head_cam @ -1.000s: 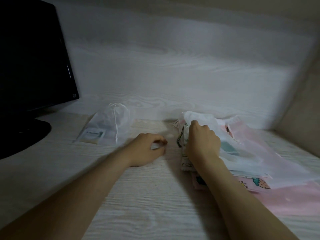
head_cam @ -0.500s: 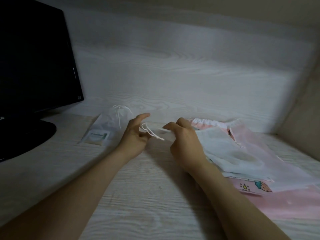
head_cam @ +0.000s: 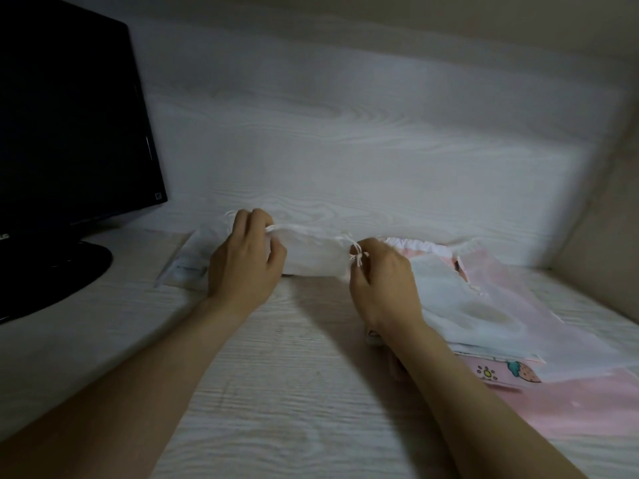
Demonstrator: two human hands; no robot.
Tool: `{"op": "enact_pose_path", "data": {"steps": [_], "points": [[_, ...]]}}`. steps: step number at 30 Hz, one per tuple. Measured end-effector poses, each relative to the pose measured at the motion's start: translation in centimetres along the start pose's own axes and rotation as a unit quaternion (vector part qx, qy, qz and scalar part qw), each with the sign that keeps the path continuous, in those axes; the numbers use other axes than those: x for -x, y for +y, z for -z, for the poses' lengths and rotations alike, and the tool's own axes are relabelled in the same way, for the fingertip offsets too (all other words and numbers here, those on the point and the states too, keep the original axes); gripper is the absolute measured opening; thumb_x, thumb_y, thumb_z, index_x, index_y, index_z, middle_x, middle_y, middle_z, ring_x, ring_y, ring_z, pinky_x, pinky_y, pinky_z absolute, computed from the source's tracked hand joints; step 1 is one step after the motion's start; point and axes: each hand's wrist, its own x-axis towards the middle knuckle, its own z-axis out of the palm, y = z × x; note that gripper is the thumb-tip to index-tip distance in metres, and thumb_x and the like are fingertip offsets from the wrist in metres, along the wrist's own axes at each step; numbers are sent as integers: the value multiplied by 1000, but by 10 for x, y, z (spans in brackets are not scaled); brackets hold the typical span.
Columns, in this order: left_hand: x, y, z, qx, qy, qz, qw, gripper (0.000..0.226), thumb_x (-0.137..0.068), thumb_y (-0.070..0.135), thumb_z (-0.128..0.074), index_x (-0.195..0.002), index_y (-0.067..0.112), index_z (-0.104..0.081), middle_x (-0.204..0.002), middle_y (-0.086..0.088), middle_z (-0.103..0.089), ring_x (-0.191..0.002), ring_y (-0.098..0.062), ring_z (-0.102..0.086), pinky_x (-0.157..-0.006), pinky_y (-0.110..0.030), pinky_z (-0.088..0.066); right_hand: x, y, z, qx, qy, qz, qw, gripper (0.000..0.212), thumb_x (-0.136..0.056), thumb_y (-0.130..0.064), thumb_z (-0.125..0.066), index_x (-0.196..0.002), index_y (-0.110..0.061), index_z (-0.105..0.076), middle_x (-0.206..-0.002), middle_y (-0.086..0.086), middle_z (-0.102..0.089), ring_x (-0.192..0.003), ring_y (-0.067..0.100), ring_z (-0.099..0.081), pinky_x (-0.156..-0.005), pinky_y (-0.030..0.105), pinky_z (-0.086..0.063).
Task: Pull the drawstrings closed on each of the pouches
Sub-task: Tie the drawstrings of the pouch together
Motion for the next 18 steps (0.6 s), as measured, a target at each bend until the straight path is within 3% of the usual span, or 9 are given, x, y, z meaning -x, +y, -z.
{"op": "enact_pose_path", "data": {"steps": [2,4,6,9,11,14,18], "points": [[1,-2,-3,5,-18,-4,1000,11,-96,15,-63,-100,15,-52,-104,-4,-52,-72,-29,-54,-56,-43,-51,4,-7,1,-69,-17,-38,997,21,-100,-34,-40,-96,-24,-58,-76,0,-64,-77,27,-62,-67,41,-49],[2,-5,-7,27,-33,-9,999,10,-96,16,-65,-96,16,-55,-101,-1,-51,-69,-27,-53,-60,-45,-51,8,-12,3,-84,-38,-62,994,31,-92,-42,-39,-110,-28,-60,-67,-3,-65,-75,22,-64,-68,39,-52],[4,-7,-11,40,-50,-10,998,11,-97,22,-68,-94,20,-58,-96,4,-50,-70,-24,-54,-62,-43,-51,10,-13,6,-92,-58,-69,992,39,-87,-38,-49,-123,-28,-60,-61,-4,-67,-70,11,-65,-70,37,-55],[6,-12,-14,48,-78,28,995,18,-98,37,-70,-90,28,-57,-78,10,-55,-70,-20,-58,-62,-39,-51,7,-12,9,-142,-73,-100,982,37,-88,-29,-60,-125,-24,-62,-70,-5,-71,-71,4,-66,-73,31,-55],[6,-15,-16,68,-84,52,993,19,-98,36,-72,-90,28,-58,-70,12,-60,-65,-15,-61,-61,-37,-53,4,-9,7,-146,-70,-102,982,32,-91,-28,-63,-122,-22,-65,-84,-8,-73,-78,2,-68,-74,21,-54],[6,-18,-17,121,-74,71,987,2,-104,22,-64,-102,22,-66,-82,7,-70,-66,-14,-68,-68,-41,-59,1,-1,-1,-145,-46,-90,984,22,-98,-19,-58,-116,-17,-72,-88,-6,-77,-77,5,-72,-81,33,-61],[4,-22,-19,129,-65,68,987,16,-107,18,-55,-106,20,-71,-86,5,-70,-68,-15,-68,-73,-44,-58,-1,4,-5,-158,-54,-105,980,23,-102,-12,-55,-118,-15,-70,-88,-4,-76,-75,8,-73,-73,40,-64]]}}
